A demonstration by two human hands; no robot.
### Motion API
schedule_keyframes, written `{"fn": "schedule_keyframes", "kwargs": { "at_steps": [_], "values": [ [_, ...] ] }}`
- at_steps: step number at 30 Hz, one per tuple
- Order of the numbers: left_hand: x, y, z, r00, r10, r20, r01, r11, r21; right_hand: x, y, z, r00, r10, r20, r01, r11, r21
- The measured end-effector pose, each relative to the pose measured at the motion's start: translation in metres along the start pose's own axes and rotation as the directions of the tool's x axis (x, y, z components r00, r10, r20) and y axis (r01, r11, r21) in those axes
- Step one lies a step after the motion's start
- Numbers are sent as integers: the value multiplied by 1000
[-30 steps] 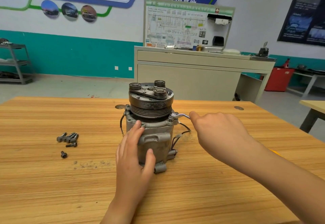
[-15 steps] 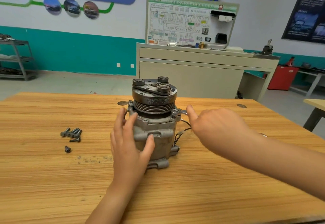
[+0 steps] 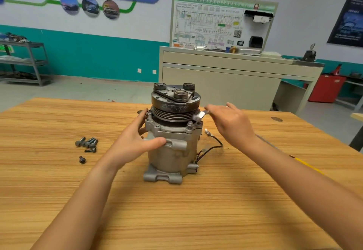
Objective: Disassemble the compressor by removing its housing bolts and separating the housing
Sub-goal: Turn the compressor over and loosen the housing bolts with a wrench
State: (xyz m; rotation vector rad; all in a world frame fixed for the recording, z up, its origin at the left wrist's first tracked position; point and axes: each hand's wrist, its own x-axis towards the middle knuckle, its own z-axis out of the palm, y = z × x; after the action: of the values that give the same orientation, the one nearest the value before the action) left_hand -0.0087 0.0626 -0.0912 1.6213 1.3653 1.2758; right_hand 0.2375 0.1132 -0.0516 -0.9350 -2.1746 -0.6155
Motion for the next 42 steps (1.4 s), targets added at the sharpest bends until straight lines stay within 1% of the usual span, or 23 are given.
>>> {"fn": "schedule_keyframes", "kwargs": {
  "at_steps": [1,2,3,4,5,6,7,8,9,12,15,18,20,23,26,28,29,31,35,39,40,41,42],
  "values": [
    [3,-1,-5,999,0,34,1,999,-39,-2,-4,-5,984,176,-37,-167,970,176],
    [5,-1,-9,998,3,60,1,998,-69,-5,-9,-13,936,347,-62,-305,887,347],
    [6,-2,-11,997,6,78,1,996,-89,-9,-13,-20,893,446,-61,-369,802,470],
    [7,-2,-11,996,6,89,3,994,-105,-14,-18,-28,890,453,-61,-366,786,498],
    [6,-4,-9,996,5,93,6,993,-121,-20,-24,-36,926,370,-69,-309,853,421],
    [6,-7,-6,996,4,91,9,990,-140,-27,-31,-44,965,259,-40,-234,921,312],
    [6,-10,-3,996,-1,85,15,986,-163,-32,-38,-52,982,184,35,-187,961,206],
    [5,-12,0,997,-7,83,23,981,-192,-33,-45,-60,973,165,162,-185,976,114],
    [4,-13,1,996,-13,86,32,975,-220,-33,-51,-64,949,178,261,-199,979,54],
    [3,-13,2,994,-22,107,49,966,-255,-28,-58,-62,884,248,397,-216,968,-124],
    [1,-15,3,994,-21,105,48,963,-267,-17,-69,-66,850,292,439,-210,951,-225],
    [0,-15,4,994,-15,107,45,957,-288,-3,-88,-76,805,308,507,-96,911,-402],
    [-1,-15,4,995,-12,104,42,954,-297,6,-105,-79,785,293,546,-20,893,-450],
    [-3,-16,6,997,-4,81,29,950,-311,18,-123,-80,747,270,608,31,899,-437],
    [-5,-17,9,999,6,49,11,944,-329,26,-113,-85,699,261,666,82,896,-437],
    [-6,-17,10,999,10,39,4,938,-345,25,-103,-90,682,280,676,82,889,-450],
    [-7,-17,11,999,11,34,2,937,-349,21,-102,-91,681,294,670,73,883,-463],
    [-7,-16,10,1000,13,23,-4,936,-352,10,-106,-85,716,275,642,78,882,-465],
    [-8,-16,11,1000,7,19,1,928,-374,4,-103,-73,789,156,594,131,902,-411],
    [-6,-16,9,1000,6,19,2,922,-387,5,-60,-72,840,6,542,249,884,-396],
    [-5,-17,8,1000,6,24,4,919,-395,3,-47,-69,837,-17,546,268,884,-383],
    [-5,-17,7,1000,6,28,6,916,-402,1,-35,-64,867,-58,495,256,904,-342],
    [-4,-17,7,1000,5,31,8,913,-408,1,-25,-54,908,-87,410,223,929,-295]
  ]
}}
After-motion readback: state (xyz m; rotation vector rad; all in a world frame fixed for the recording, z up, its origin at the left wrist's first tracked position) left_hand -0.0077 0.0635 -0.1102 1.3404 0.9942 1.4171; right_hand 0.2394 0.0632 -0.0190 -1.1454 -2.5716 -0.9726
